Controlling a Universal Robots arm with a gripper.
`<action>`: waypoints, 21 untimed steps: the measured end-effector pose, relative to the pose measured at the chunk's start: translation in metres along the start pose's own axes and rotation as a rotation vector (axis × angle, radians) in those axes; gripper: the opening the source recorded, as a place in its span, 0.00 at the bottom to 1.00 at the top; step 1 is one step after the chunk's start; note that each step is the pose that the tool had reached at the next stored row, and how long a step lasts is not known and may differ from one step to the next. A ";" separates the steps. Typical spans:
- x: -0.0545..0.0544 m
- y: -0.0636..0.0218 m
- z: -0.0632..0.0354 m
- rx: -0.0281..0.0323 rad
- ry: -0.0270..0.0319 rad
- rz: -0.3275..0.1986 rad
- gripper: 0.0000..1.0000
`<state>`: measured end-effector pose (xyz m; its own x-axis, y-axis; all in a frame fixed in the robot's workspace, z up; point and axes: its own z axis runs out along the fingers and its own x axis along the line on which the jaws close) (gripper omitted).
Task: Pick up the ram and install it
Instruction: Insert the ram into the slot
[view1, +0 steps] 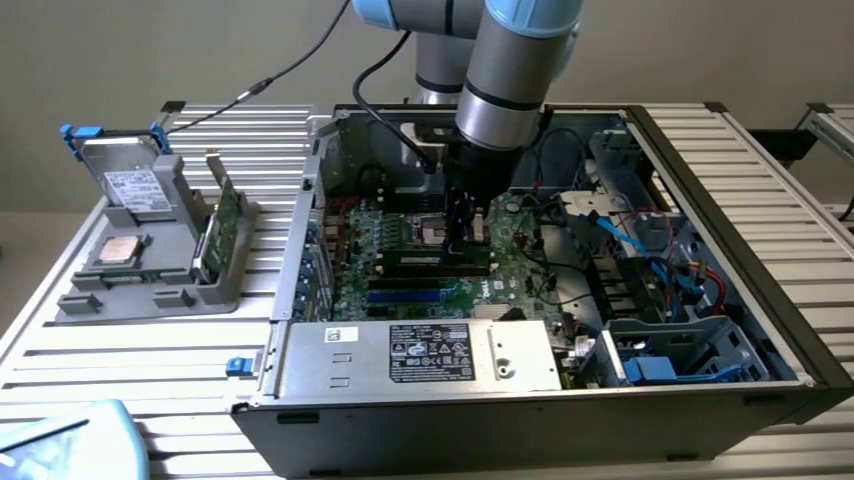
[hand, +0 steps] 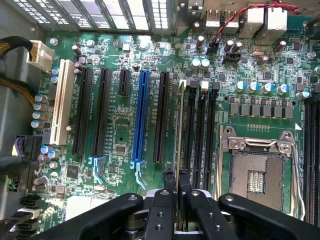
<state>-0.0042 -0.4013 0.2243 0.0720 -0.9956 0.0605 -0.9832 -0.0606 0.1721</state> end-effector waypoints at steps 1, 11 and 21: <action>0.000 0.0000 0.0000 0.0001 0.0000 0.000 0.14; 0.000 0.0000 0.0000 0.0005 0.0009 -0.006 0.14; 0.000 -0.0009 0.0005 0.0026 0.0017 -0.009 0.14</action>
<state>-0.0034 -0.4012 0.2236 0.0810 -0.9949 0.0607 -0.9830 -0.0696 0.1701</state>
